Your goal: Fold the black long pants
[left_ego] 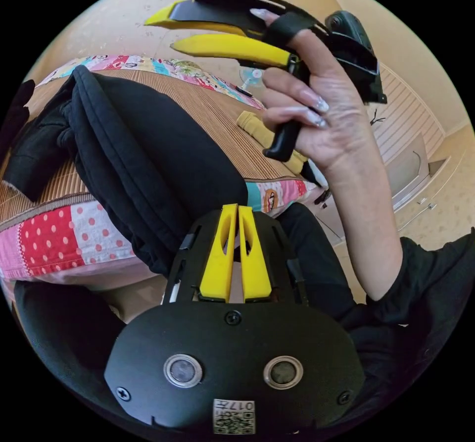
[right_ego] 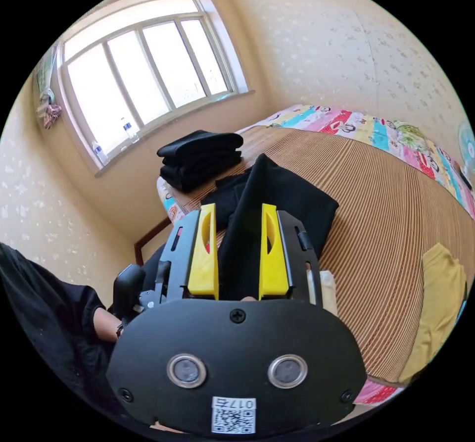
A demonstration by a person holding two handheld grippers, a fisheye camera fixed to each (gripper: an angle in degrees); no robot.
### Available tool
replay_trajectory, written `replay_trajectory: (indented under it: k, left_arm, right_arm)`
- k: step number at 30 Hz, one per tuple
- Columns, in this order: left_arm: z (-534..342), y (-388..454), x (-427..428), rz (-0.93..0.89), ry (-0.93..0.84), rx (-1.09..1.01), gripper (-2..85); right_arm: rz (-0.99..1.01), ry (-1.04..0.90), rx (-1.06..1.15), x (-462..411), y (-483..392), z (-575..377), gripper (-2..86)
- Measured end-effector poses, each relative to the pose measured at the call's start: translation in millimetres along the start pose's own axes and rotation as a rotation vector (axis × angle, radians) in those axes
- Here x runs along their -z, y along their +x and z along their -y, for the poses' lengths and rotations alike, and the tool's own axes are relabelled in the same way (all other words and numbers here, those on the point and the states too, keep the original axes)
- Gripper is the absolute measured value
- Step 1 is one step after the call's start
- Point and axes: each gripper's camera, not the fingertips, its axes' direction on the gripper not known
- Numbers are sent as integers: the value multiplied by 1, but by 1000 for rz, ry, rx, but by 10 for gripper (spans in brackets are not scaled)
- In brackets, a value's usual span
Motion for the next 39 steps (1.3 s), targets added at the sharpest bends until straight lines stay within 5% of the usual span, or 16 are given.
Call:
replay_trajectory:
  k: [8, 14, 18, 21, 24, 27, 33, 39]
  left_arm:
    - [3, -9, 31, -7, 21, 18, -9]
    - [-27, -57, 126, 8, 420, 214, 4]
    - [-33, -88, 146, 12, 464, 319, 36]
    - [-29, -94, 147, 17, 434, 319, 51]
    - [-21, -87, 139, -16, 410, 288, 62]
    - [-5, -69, 127, -13, 352, 221, 73]
    - [21, -45, 109, 21, 276, 195, 124]
    - [33, -55, 108, -22, 306, 292, 109]
  right_arm:
    - [-5, -322, -168, -128, 31, 73, 47]
    - [202, 155, -311, 7, 82, 41, 34]
    - [194, 436, -433, 119, 119, -38, 33]
    - [-82, 507, -532, 161, 131, -112, 32]
    - [-446, 309, -638, 153, 144, -163, 33]
    - [-544, 131, -719, 142, 153, -202, 35]
    - [-319, 366, -579, 175, 116, -246, 51]
    - [50, 276, -272, 158, 78, -204, 91]
